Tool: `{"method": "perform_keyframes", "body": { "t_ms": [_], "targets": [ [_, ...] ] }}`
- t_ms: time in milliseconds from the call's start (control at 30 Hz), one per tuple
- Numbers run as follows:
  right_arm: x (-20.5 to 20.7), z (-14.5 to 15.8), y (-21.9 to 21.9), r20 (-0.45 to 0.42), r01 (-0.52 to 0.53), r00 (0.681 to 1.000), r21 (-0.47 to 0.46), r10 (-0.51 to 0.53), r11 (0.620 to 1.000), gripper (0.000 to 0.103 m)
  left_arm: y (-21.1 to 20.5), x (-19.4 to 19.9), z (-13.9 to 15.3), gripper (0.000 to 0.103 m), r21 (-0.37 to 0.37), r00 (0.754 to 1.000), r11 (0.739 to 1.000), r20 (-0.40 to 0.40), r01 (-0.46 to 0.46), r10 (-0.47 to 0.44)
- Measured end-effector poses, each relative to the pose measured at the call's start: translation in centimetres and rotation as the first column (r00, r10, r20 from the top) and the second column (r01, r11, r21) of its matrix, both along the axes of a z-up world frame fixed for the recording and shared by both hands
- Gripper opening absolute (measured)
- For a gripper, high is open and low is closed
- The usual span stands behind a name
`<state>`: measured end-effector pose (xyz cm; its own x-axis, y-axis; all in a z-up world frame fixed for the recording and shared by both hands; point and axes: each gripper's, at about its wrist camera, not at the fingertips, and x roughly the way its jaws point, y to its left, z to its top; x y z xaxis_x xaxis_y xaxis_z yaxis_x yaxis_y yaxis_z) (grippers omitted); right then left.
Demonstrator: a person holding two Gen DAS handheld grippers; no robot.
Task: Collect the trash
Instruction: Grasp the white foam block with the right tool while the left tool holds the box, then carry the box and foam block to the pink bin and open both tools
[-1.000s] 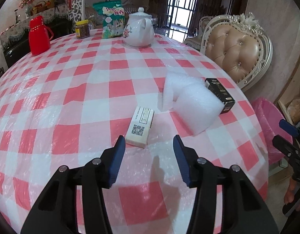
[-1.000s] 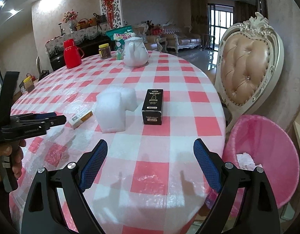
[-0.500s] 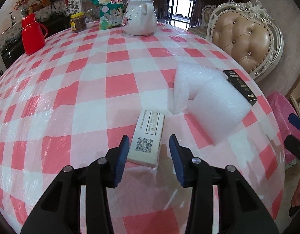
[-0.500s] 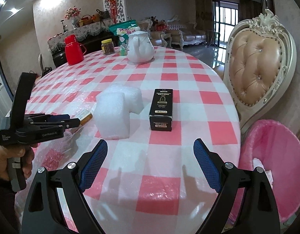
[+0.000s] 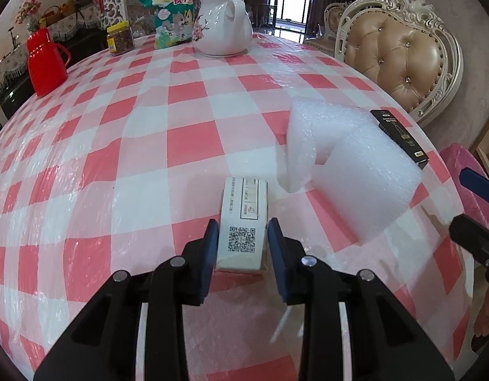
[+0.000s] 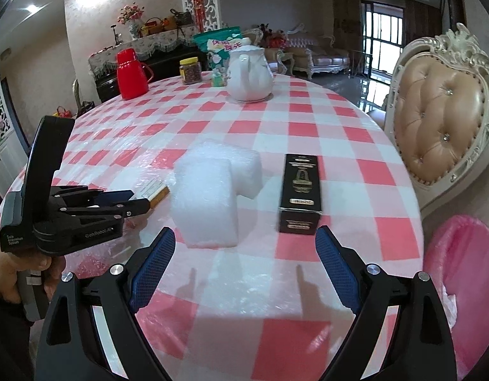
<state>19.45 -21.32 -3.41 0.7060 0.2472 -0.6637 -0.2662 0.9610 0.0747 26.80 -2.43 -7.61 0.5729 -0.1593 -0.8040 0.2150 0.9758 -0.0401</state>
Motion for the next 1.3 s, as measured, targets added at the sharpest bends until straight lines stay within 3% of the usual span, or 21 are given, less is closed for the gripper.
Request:
{"method": "perform_keyframes", "body": {
  "t_ms": [267,533,667,733,1300],
  "targets": [
    [1.4,-0.4,1.9,-0.009,-0.021,1.0,-0.013,0.021,1.0,0.085,1.8,-0.1,1.2,0.031,-0.072,0.998,0.996,0.028,-0.045,0.047],
    [3.1,-1.2,3.9,-0.037,-0.043,0.998,-0.032,0.042,0.999,0.084,2.6,-0.1,1.7,0.031,-0.096,0.997,0.993,0.036,-0.065,0.068],
    [3.8,-1.8,4.4,-0.068,-0.052,0.996,-0.033,0.05,0.998,0.069,2.6,-0.2,1.7,0.031,-0.101,0.997,0.993,0.04,-0.068,0.073],
    [4.0,-2.0,4.7,-0.08,-0.062,0.995,-0.036,0.059,0.997,0.049,2.7,-0.2,1.8,0.031,-0.103,0.996,0.992,0.044,-0.071,0.076],
    [0.8,0.6,2.3,-0.021,-0.045,0.999,-0.001,0.045,0.999,0.049,2.2,-1.6,3.9,0.031,-0.112,0.992,0.992,0.102,-0.063,0.074]
  ]
}}
